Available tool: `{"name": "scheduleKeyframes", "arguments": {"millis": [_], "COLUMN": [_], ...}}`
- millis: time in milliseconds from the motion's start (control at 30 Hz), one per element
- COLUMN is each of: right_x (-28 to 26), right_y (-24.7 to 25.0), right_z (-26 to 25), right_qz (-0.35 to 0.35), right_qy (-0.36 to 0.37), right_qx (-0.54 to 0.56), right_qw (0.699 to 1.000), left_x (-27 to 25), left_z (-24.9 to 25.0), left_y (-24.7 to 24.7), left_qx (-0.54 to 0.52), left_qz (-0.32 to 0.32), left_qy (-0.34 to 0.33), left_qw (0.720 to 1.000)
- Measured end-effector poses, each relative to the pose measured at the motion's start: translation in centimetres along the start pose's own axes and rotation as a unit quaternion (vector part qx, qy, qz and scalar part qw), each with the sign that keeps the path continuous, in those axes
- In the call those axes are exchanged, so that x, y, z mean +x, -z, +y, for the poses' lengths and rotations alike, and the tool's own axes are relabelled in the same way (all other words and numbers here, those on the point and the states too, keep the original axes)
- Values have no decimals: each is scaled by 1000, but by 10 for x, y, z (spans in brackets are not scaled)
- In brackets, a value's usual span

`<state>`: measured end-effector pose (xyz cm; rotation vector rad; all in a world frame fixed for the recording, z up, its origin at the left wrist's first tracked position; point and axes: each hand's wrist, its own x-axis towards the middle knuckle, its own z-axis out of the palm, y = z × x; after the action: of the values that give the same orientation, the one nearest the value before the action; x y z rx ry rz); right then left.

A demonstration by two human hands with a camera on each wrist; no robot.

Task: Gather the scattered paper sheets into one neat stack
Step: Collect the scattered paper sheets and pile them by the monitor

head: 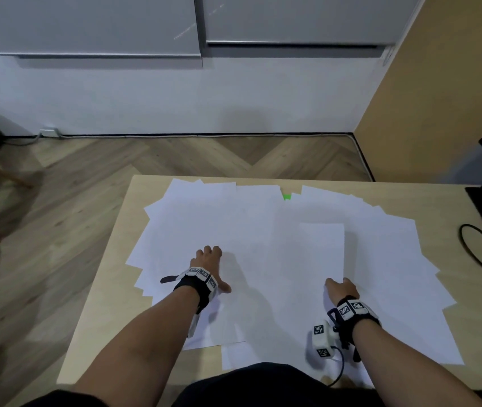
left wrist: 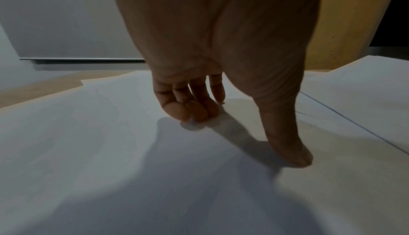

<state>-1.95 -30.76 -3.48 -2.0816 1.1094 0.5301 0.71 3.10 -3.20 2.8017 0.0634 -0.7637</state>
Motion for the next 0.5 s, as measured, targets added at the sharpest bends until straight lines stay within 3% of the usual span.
{"name": "scheduleKeyframes", "arguments": {"millis": [267,433,500], "right_x": [-3,-8,-9], "right_y": [-1,-1,0], "right_z": [0,-1,-1], "right_qz": [-11,-10,-8], "right_qy": [-3,-10,-14], "right_qx": [0,18,26], "right_qw": [1000,1000,1000], "left_x": [6,17,24], "left_z": [1,35,54], "left_y": [-4,5,5], "left_qx": [-84,-33,-23], "left_qz": [-53,41,45], "left_qy": [0,-33,-50], "left_qw": [995,998,997]}}
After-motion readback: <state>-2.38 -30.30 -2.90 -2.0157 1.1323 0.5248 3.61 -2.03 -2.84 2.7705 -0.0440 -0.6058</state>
